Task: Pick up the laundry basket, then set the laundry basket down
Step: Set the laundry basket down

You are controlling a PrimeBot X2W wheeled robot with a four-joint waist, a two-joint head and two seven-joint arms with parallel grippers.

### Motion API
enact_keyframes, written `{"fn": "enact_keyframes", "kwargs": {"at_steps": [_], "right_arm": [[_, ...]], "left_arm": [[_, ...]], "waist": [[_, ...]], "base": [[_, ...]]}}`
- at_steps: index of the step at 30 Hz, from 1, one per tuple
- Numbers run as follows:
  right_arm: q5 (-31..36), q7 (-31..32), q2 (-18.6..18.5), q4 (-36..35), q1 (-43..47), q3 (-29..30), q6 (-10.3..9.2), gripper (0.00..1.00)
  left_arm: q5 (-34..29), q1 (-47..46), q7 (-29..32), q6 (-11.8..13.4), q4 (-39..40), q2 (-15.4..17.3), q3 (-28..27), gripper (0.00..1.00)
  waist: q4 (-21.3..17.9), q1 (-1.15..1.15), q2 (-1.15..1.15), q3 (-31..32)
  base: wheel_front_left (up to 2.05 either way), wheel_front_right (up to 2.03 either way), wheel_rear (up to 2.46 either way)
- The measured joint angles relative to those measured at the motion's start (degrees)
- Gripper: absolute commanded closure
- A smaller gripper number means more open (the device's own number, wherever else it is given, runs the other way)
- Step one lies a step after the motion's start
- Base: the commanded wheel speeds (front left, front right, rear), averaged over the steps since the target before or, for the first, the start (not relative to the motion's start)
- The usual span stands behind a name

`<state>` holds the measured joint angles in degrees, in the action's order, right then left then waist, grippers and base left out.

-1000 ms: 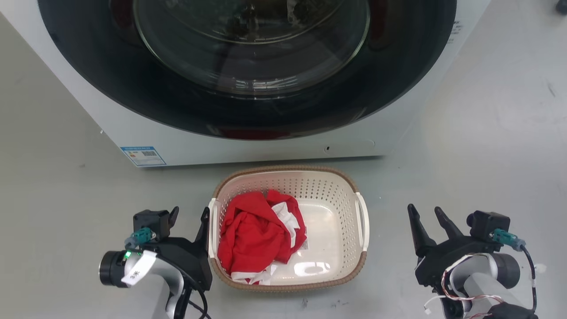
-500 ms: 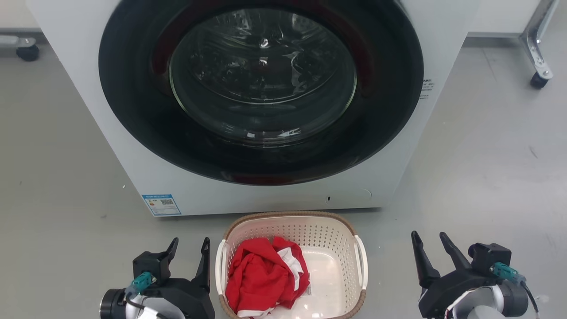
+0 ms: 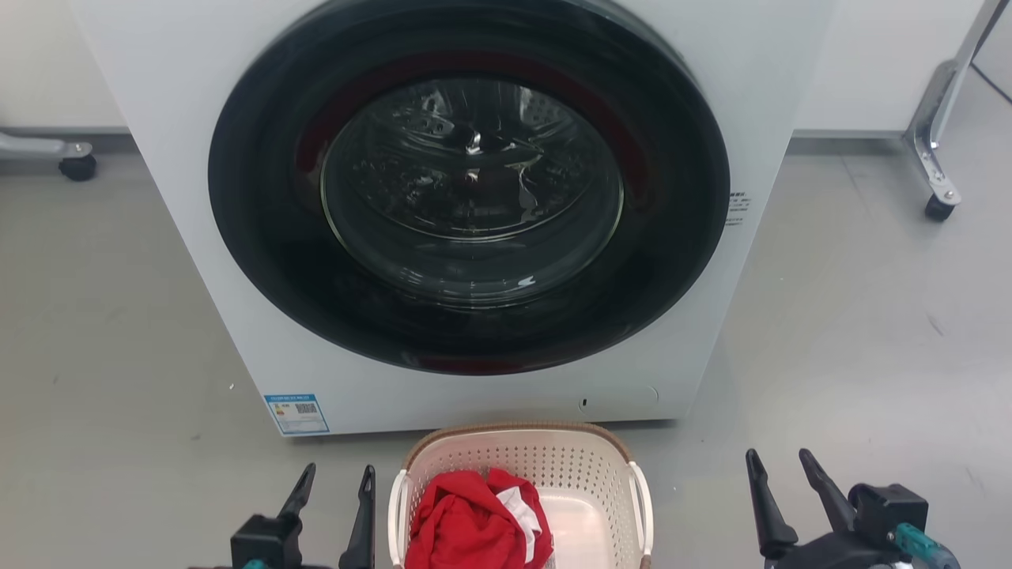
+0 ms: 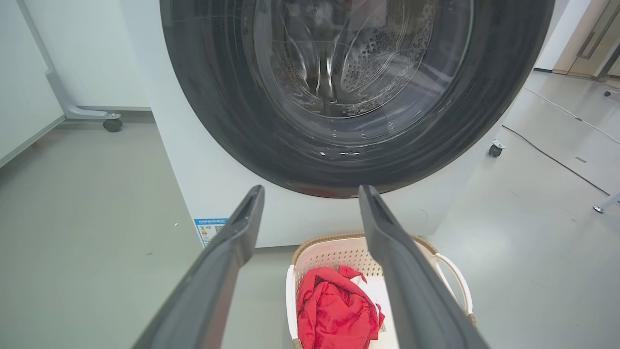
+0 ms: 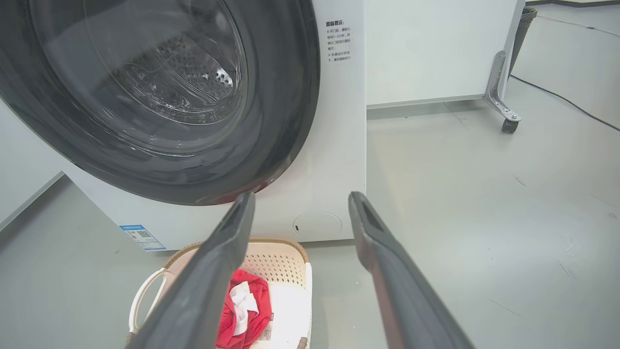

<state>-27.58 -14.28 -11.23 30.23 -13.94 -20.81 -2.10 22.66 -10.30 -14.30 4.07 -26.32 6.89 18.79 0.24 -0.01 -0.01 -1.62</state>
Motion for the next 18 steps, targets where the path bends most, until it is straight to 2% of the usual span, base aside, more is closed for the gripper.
{"fn": "enact_keyframes", "kwargs": {"at_steps": [9, 18], "right_arm": [[2.13, 0.0, -0.82, -7.43, 6.52, 0.97, -1.68, 0.0], [2.94, 0.0, -1.1, -12.43, 10.59, 1.87, -2.52, 0.0]], "left_arm": [[-1.24, 6.97, -0.01, 1.05, 8.36, 0.2, -0.41, 0.0], [-1.32, 11.0, -0.01, 1.99, 12.09, 0.43, -1.6, 0.0]], "waist": [[-0.12, 0.0, 0.0, 2.25], [-0.07, 0.01, 0.01, 2.89]], "base": [[0.0, 0.0, 0.0], [0.0, 0.0, 0.0]]}}
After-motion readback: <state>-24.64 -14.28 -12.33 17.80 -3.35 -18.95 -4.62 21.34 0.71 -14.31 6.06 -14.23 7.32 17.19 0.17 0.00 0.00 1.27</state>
